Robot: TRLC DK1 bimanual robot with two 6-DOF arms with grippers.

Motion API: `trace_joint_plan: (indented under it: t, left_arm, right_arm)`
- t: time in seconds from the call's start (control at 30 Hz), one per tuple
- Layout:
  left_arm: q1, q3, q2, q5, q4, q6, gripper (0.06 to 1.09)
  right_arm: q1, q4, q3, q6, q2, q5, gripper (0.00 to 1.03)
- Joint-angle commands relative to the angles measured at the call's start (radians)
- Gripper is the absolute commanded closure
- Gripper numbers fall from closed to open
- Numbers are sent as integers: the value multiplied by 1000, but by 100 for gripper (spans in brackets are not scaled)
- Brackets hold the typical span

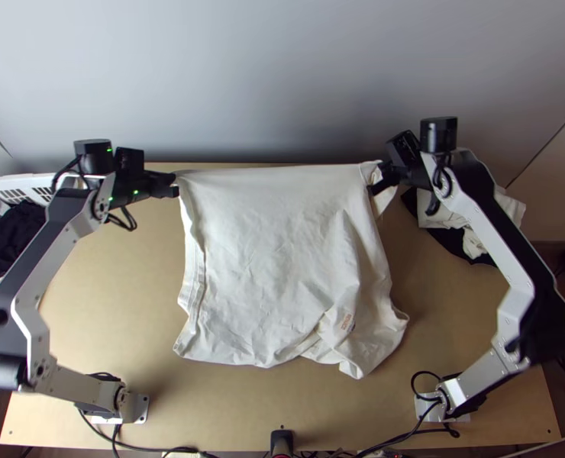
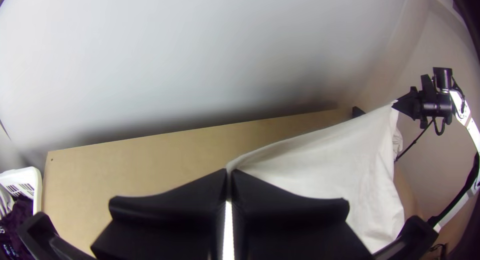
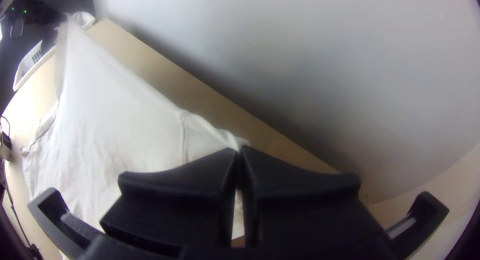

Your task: Fold the t-shirt

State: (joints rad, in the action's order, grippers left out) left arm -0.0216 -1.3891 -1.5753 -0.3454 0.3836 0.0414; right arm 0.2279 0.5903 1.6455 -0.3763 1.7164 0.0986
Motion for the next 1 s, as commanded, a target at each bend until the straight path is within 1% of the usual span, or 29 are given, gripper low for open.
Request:
trace_joint_plan:
  t: [0.0,0.23,0.43,0.63,0.8,0.9,0.97]
  left_arm:
    - [2,-96,-213,40,-71,6,105]
    - [-9,-235,-404,74,-94,2,105]
    - [-6,-335,-532,108,-95,-6,105]
    - [-8,-373,-615,141,-115,-12,105]
    - [-15,-410,-663,152,-130,-14,105]
    - [-15,-461,-693,154,-123,-35,105]
    - [-15,-487,-706,155,-103,-52,105]
  right_arm:
    - [-32,-24,168,-13,241,1,100]
    - [-29,-24,315,-7,422,0,100]
    - [-19,-27,407,2,535,-25,100]
    - [-13,-37,502,8,649,-53,100]
    - [-1,-37,579,8,706,-73,100]
    - [2,-38,617,10,736,-88,100]
    - [1,-41,628,27,744,-89,100]
